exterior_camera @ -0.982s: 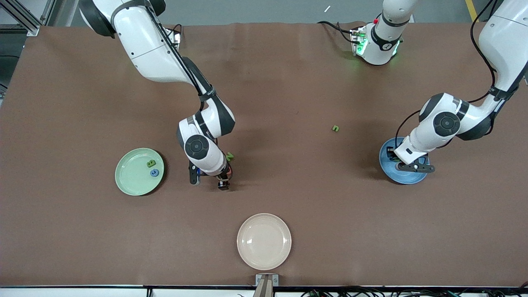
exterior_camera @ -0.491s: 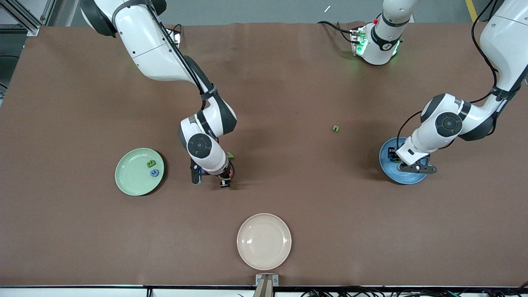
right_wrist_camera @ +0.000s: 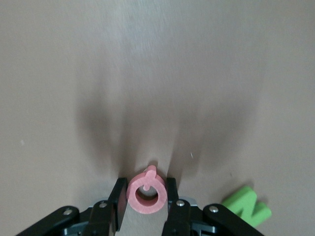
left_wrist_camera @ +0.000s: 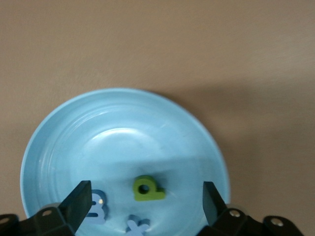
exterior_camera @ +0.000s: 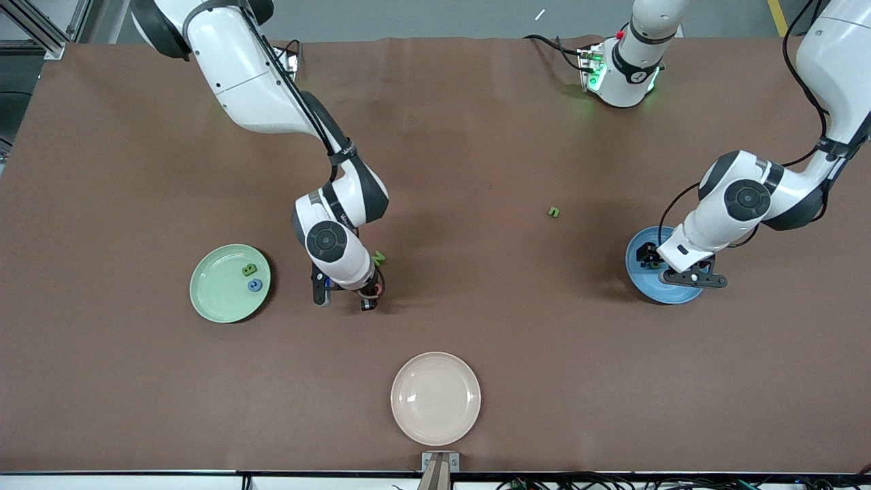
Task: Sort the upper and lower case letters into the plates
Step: 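Release the p with the left gripper while the right gripper carries a, then release the a with the right gripper while the left gripper grasps u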
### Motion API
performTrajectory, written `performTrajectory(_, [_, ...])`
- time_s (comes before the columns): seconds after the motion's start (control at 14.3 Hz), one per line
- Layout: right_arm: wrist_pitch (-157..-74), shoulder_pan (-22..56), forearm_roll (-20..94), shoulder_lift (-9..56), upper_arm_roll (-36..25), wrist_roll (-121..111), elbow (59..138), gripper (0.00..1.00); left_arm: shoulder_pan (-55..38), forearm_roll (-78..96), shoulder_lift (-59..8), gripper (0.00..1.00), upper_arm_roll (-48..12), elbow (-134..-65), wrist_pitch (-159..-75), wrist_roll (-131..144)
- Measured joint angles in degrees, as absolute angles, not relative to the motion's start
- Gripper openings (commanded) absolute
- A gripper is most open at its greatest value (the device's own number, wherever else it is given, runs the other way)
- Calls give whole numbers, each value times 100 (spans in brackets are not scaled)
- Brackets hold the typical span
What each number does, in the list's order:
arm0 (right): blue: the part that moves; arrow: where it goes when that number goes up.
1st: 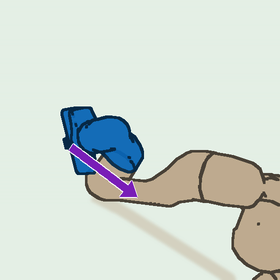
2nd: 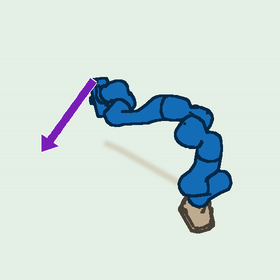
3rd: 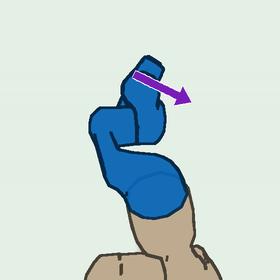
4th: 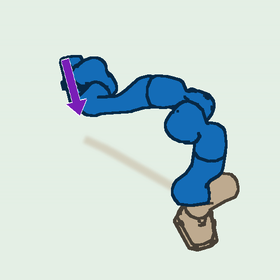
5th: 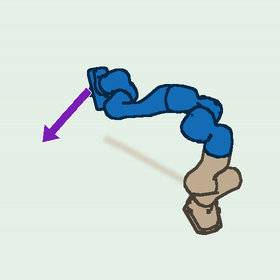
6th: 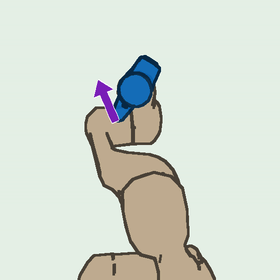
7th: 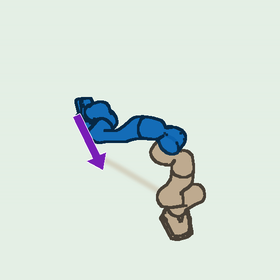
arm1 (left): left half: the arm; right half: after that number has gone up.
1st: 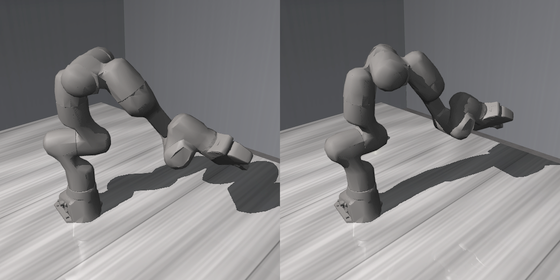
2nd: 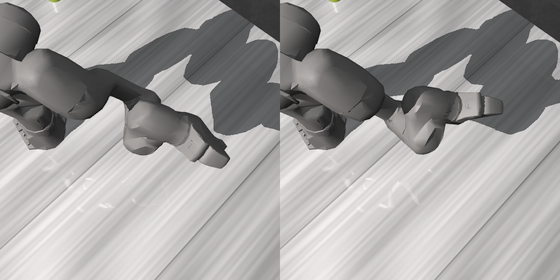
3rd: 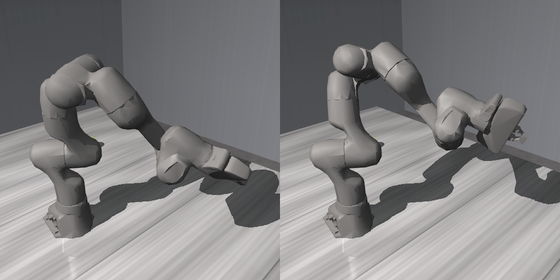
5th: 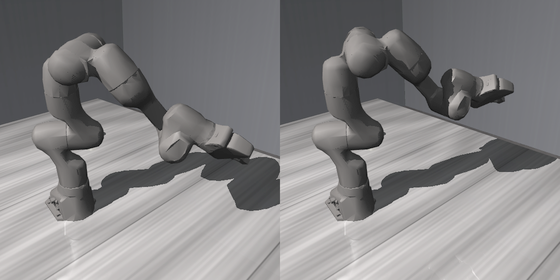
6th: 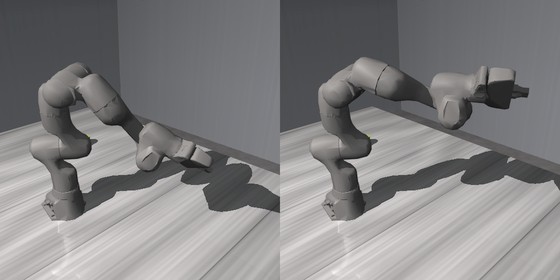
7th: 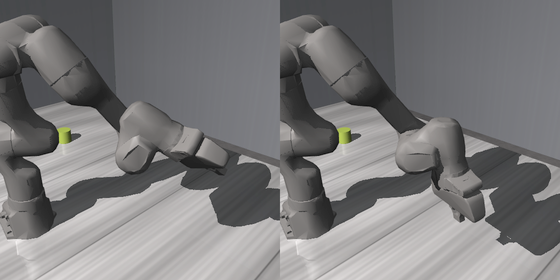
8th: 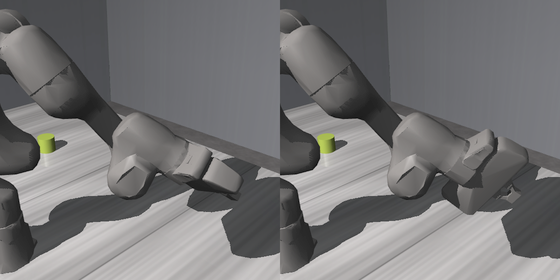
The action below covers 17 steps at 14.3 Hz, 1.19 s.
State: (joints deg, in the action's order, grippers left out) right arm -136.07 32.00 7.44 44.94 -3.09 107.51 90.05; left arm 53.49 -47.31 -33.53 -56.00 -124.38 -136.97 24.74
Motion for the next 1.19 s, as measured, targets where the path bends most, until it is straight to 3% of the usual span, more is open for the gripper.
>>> performTrajectory(0.42, [-11845, 2305, 668, 3800, -372, 9150, 8874, 0, 5427, -4730, -3366, 99, -6533, -12712, -13287, 2583])
performTrajectory(0.63, [-11589, 1806, 665, 3248, -379, 8054, 9372, 0, 4949, -4730, -3538, 99, -6623, -12837, -13291, 2914])
performTrajectory(0.91, [-12412, 1088, 653, 2616, -396, 6479, 10805, 0, 4115, -4730, -3651, 95, -6621, -12841, -13293, 3688])
performTrajectory(1.19, [-13619, 392, 653, 2366, -396, 5225, 11980, 0, 3964, -4730, -3849, 85, -6584, -12972, -13303, 3816])
